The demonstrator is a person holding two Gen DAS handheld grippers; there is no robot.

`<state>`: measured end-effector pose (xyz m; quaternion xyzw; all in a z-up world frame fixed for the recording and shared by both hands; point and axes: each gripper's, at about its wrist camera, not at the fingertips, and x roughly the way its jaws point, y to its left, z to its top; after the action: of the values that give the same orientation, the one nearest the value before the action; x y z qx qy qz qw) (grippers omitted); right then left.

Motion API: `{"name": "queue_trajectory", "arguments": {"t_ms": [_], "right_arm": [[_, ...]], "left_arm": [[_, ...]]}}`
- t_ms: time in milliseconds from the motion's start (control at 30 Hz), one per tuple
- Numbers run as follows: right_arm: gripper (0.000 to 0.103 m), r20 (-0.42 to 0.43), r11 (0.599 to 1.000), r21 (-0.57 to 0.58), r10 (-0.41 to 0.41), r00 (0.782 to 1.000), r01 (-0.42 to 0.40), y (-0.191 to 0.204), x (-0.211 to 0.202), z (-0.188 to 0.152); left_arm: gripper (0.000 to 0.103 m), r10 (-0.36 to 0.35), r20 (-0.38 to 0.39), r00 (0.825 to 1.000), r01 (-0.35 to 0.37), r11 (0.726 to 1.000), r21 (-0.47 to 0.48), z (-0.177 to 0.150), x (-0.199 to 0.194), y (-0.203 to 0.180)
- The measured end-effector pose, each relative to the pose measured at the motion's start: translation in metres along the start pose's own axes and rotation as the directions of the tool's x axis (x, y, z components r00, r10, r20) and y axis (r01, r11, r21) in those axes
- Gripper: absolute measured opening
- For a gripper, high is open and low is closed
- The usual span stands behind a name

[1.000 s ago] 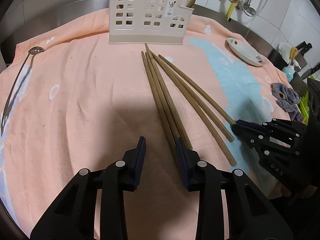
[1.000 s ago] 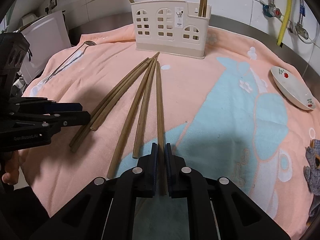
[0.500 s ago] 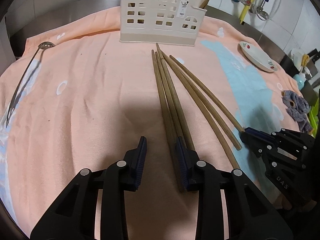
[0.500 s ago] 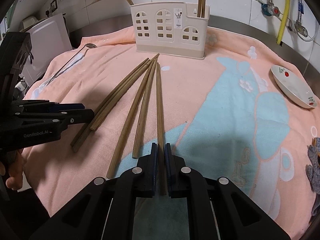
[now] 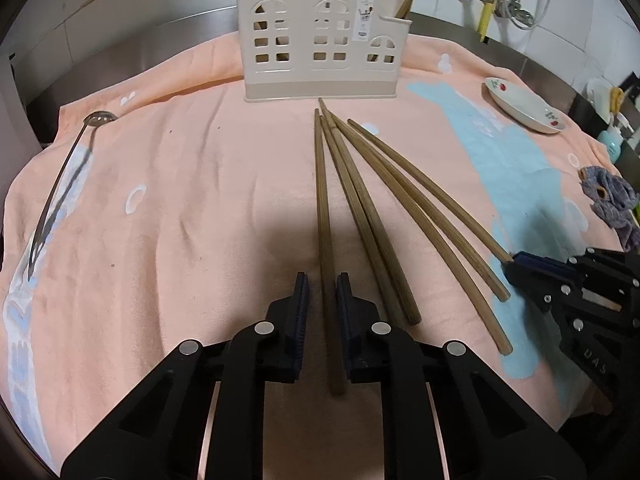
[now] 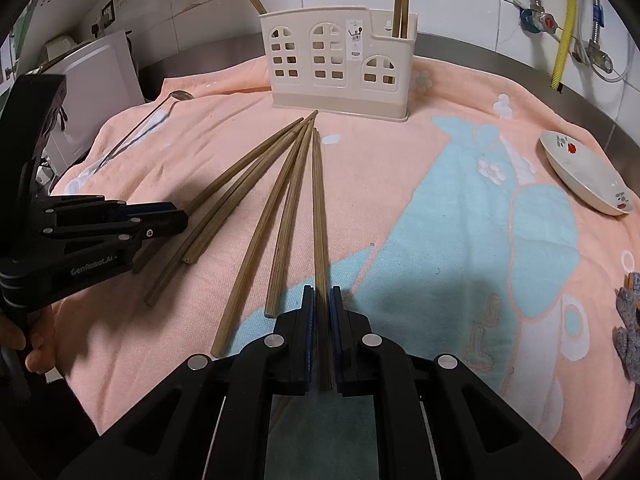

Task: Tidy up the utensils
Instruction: 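Close the left gripper on a chopstick beside the right gripper's chopstick, then lift both chopsticks upright and carry them above the white holder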

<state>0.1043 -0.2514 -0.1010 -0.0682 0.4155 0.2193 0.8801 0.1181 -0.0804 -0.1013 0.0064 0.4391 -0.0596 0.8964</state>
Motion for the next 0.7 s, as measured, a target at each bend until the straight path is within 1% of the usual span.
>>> {"name": "queue_trajectory", "arguments": {"t_ms": [200,400,500,600,700], "right_arm": [[0.007,0.004,1.000,0.002,-0.003,1.000,0.003,0.001,0.000,0.000],[0.007,0.003,1.000,-0.003,-0.009,1.000,0.009,0.002,0.001,0.001],[0.007,0.005,1.000,0.002,-0.012,1.000,0.012,0.002,-0.001,0.002],[0.006,0.022,1.000,-0.001,-0.020,1.000,0.020,0.004,-0.008,0.006],[0.007,0.062,0.999,-0.006,-0.033,0.998,0.033,0.004,-0.023,0.015]], "left_arm": [[0.014,-0.045,0.022,0.999,0.045,0.998,0.033,-0.004,-0.002,0.000],[0.013,-0.071,0.017,0.997,0.070,0.996,0.056,-0.003,0.000,0.001],[0.009,-0.084,0.009,0.996,0.083,0.995,0.053,-0.001,0.000,0.004],[0.008,-0.089,0.005,0.996,0.089,0.995,0.049,0.001,-0.003,0.009],[0.008,-0.093,0.032,0.995,0.092,0.995,0.050,0.006,-0.013,0.016]]}}
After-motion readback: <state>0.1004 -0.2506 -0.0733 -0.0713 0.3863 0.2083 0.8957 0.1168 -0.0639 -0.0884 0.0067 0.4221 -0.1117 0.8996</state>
